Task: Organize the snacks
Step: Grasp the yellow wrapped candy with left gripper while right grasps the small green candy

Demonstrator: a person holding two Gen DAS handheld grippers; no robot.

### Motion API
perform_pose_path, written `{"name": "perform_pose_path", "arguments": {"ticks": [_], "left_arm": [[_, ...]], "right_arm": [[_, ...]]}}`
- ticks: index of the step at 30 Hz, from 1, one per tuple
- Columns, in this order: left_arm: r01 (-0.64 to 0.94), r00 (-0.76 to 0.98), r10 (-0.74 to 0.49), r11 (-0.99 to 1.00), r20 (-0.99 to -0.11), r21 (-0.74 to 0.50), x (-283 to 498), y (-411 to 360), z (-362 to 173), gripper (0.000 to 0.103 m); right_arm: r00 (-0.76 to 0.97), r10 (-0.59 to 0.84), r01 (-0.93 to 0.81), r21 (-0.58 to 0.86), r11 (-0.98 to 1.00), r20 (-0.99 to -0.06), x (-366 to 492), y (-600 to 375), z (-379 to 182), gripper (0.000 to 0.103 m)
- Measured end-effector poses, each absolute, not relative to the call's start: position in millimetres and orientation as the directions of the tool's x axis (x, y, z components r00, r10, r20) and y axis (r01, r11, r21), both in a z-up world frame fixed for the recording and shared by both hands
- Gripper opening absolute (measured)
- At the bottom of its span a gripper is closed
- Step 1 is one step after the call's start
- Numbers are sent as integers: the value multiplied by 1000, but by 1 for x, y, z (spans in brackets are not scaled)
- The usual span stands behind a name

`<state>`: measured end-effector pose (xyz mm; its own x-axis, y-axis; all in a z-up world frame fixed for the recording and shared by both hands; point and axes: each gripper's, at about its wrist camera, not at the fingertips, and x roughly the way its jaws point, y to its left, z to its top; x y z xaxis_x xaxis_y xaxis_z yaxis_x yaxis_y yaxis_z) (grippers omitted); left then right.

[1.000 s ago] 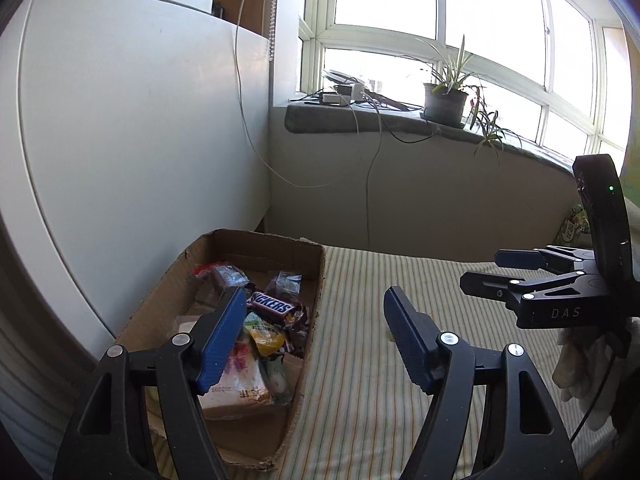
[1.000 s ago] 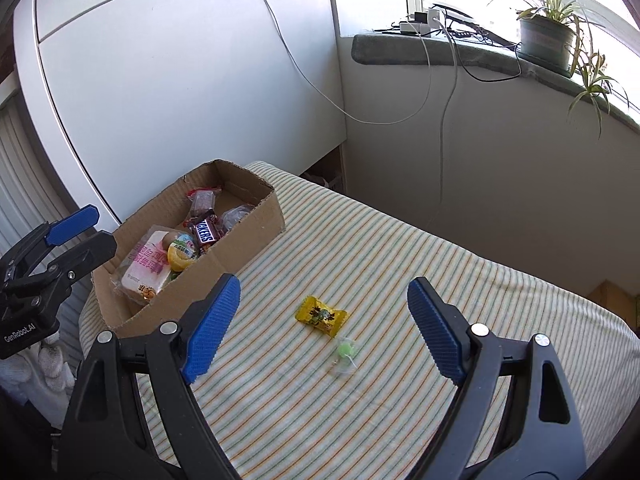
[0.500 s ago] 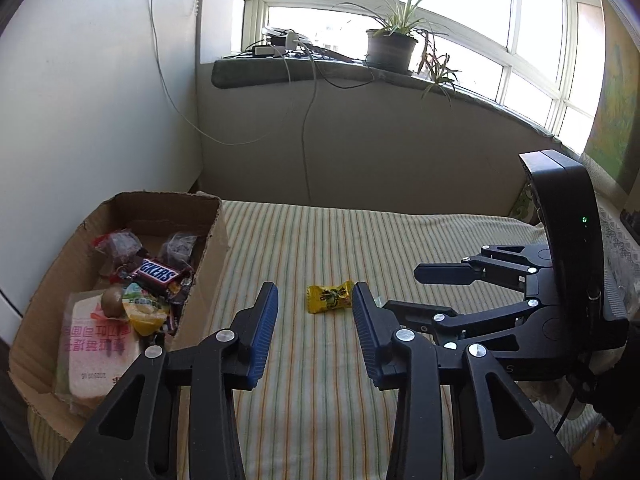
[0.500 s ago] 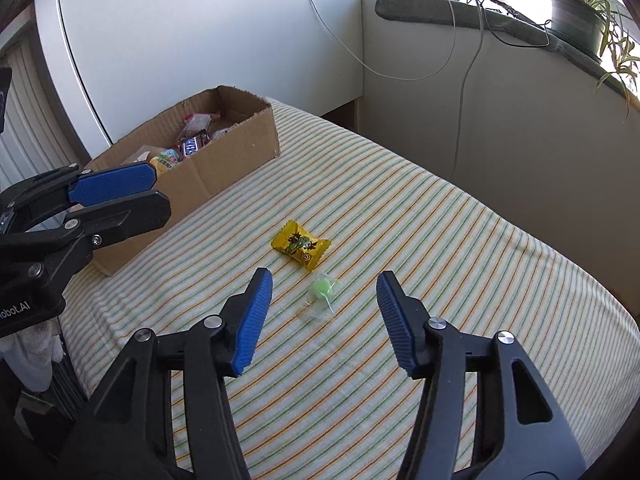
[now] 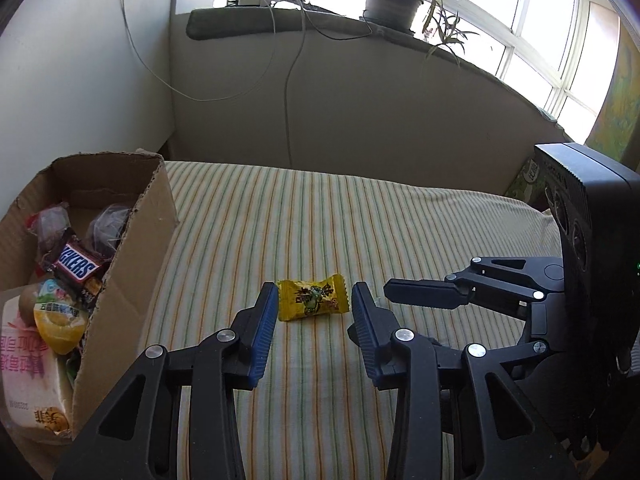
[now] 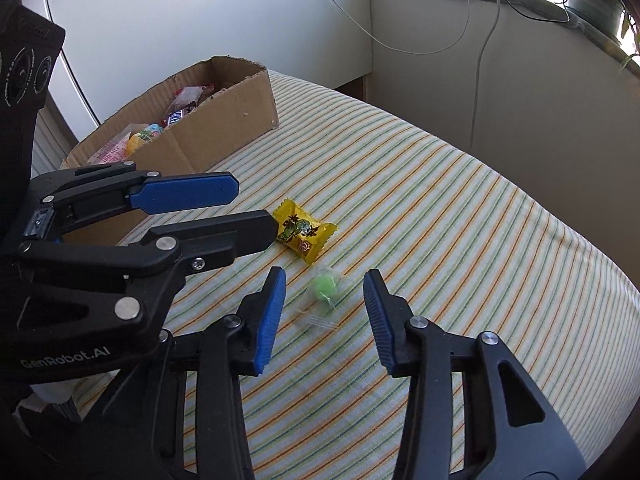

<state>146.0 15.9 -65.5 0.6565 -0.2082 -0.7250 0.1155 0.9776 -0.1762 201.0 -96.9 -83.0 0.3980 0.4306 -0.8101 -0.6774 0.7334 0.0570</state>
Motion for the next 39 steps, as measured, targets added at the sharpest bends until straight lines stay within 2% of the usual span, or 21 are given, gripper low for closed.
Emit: {"name": "perform_pose_path", "arguments": {"ticks": [2,9,13,26,27,30,32,34,39], "left_arm": [[125,643,-219,975,-734,-181,153,13,-70,36],[134,607,-212,977,-766,-164,171,11,-81,37],[139,595,-205,979,-777,-152,172,9,-87,41],[154,593,-166,984,-788,-92,172,3,-96,40],[155,598,-153,985,-787,-73,172,-1,-96,38],[168,608,-141,985,-781,-47,174,-7,-97,19],[169,610,-146,984,-779,-51,174,-7,-97,17],[169,612,-155,984,-775,-64,174,-5,-96,10],[155,624,-169,984,-763,-90,170,4,-93,10]], "right_arm": [[391,433,-678,64,733,-812,203,-95,-86,37],[399,418,-681,41,731,-816,204,-90,-92,32],[413,404,-681,18,732,-816,204,-91,-93,25],[435,368,-688,-40,724,-822,195,-100,-92,24],[439,364,-685,-43,728,-821,195,-101,-91,24],[444,357,-674,-43,737,-822,195,-108,-90,24],[449,354,-666,-43,745,-820,195,-111,-89,24],[452,354,-660,-39,751,-819,195,-114,-88,24],[461,359,-651,-34,758,-812,193,-117,-84,24]]}}
